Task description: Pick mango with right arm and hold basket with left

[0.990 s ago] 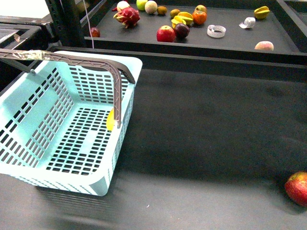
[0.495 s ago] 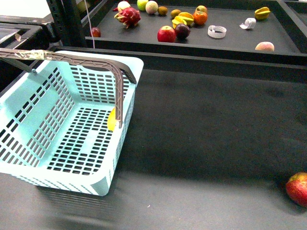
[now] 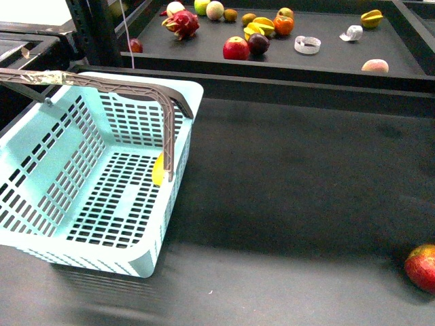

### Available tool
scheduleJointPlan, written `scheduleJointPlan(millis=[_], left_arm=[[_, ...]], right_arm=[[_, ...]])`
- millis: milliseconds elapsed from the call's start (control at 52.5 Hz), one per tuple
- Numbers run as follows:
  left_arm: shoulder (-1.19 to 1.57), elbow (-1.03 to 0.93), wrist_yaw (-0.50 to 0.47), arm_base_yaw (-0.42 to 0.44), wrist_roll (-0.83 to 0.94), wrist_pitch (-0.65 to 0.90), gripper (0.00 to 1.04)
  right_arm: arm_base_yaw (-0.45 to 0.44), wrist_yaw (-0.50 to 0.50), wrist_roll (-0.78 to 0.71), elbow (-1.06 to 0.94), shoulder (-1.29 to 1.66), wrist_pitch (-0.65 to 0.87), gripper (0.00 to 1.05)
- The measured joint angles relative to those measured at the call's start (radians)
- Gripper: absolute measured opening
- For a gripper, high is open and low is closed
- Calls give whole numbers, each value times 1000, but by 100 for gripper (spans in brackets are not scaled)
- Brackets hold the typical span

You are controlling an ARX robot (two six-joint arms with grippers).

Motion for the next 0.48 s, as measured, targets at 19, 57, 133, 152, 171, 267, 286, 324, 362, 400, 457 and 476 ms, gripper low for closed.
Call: scheduleJointPlan(millis=[19,57,133,152,171,267,286,324,362,400,457,476], left_arm=[[0,0,0,0,0,0,2],[0,0,0,0,0,0,2],[0,0,0,0,1,0,2],[0,0,0,0,1,0,2],[0,0,0,0,1,0,2],[0,0,0,0,1,0,4],[0,0,0,0,1,0,7],[0,0,0,0,1,0,15],[0,0,0,0,2,0,22],[0,0,0,0,2,0,31],[0,0,0,0,3,0,43],[0,0,0,0,3,0,49]], right_arm=[[0,0,0,0,0,0,96],[0,0,0,0,0,0,96],[0,0,0,0,0,0,96],[0,0,0,0,0,0,96],[0,0,0,0,0,0,96],[0,0,0,0,0,0,96],[0,0,0,0,0,0,96],[0,0,0,0,0,0,96],[0,0,0,0,0,0,96],[0,0,0,0,0,0,96],[0,0,0,0,0,0,96],[0,0,0,0,0,0,96]])
